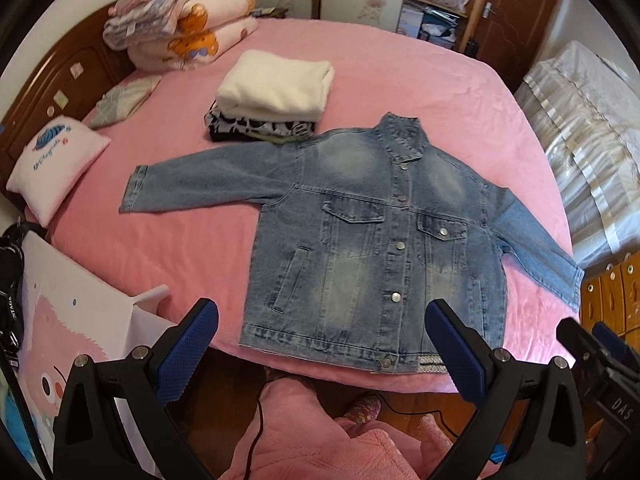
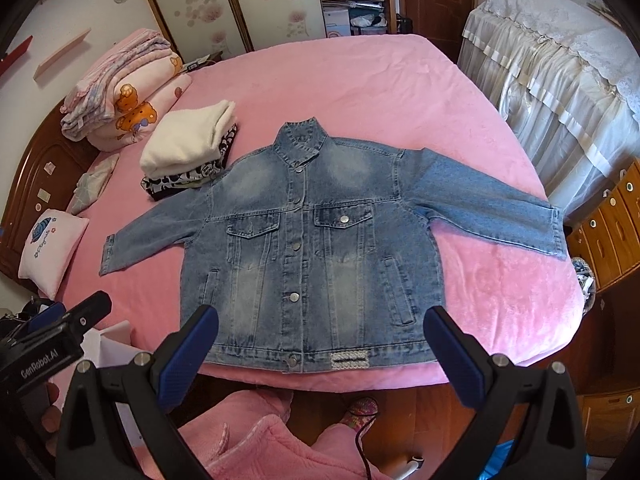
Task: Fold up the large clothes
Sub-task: 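Grasp the denim sleeve cuff with the left gripper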
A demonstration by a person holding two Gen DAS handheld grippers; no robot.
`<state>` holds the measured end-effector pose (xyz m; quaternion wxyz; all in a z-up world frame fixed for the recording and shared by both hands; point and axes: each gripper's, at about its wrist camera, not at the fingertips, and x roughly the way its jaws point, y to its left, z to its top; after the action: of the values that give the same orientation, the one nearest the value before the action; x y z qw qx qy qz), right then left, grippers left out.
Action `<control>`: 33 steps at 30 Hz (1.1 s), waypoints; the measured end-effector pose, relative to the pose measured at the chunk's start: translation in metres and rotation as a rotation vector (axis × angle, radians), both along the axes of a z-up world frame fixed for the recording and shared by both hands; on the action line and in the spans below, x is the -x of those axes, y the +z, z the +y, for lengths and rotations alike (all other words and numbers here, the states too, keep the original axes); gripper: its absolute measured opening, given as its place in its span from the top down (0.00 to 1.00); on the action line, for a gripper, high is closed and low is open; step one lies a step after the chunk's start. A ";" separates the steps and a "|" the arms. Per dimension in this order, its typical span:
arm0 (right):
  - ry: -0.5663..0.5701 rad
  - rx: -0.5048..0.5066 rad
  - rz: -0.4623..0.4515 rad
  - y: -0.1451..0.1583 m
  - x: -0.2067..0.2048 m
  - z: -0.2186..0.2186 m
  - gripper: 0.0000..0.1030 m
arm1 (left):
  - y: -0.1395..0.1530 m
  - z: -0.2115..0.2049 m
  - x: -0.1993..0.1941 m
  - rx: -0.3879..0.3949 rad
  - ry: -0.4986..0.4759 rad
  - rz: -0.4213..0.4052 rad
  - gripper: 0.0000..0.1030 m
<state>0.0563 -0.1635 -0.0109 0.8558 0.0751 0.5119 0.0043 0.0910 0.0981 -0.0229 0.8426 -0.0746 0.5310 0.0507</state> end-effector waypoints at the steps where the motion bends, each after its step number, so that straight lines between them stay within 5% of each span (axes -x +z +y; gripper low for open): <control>1: 0.003 -0.001 0.011 -0.002 -0.006 0.008 0.01 | -0.002 0.007 -0.006 0.010 0.008 0.008 0.01; 11: 0.015 0.002 0.125 -0.026 -0.070 0.091 0.07 | -0.046 0.114 -0.081 0.178 0.076 0.159 0.01; 17: 0.004 0.021 0.146 -0.035 -0.110 0.142 0.07 | -0.082 0.185 -0.121 0.196 0.137 0.217 0.01; 25: 0.063 0.118 0.106 -0.060 -0.170 0.217 0.07 | -0.162 0.298 -0.175 0.299 0.328 0.221 0.01; 33: 0.153 0.147 0.132 -0.119 -0.221 0.284 0.08 | -0.258 0.394 -0.191 0.365 0.612 0.174 0.02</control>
<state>0.2776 0.1209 -0.1302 0.8207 -0.0272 0.5701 0.0270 0.2818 0.4917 -0.2813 0.7130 -0.3747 0.5540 0.2107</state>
